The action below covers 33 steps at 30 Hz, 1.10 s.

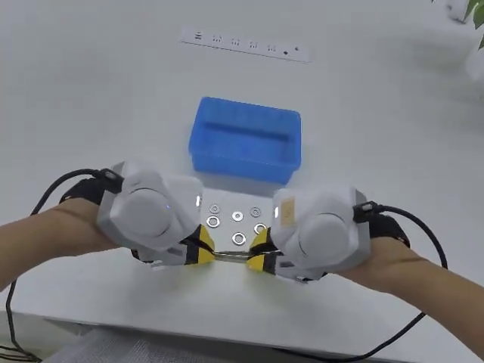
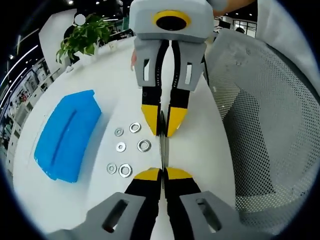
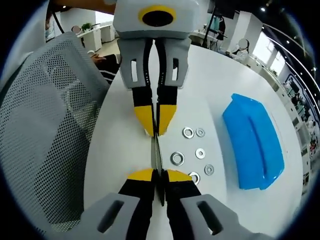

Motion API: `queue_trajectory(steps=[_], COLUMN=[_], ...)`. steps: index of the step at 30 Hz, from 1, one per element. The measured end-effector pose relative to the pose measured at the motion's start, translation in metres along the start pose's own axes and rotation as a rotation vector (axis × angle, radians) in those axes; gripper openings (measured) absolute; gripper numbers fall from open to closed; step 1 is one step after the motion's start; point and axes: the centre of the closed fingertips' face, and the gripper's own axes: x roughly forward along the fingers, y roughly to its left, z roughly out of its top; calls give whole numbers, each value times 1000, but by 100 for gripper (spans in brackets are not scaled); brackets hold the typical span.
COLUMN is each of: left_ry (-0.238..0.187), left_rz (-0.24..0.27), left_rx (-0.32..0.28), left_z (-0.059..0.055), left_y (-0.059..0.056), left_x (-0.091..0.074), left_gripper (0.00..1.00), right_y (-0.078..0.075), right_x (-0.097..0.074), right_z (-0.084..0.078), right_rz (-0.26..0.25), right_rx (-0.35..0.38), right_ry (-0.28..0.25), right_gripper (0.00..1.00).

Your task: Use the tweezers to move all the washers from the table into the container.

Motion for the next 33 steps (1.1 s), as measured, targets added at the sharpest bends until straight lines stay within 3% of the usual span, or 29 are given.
queue_trajectory(steps=[5,18,28,33], left_ry=[33,47,-25,-68], left_rz=[-7,0,11,22], left_rx=[57,92,111,115], left_z=[0,4,30,49], left_y=[-2,4,3,1], left_x=[-4,-29,-46,-50], left_gripper=[6,6,6,6], right_y=[3,0,-3,-3], right_x=[-2,-9,-19,-23], right_z=[3,24,26,22], right_rz=[-22,-79,-119,-140], right_rx=[-16,-3,50,78], right_ry=[-21,-141,-235,-277], right_gripper=[8,7,6,7])
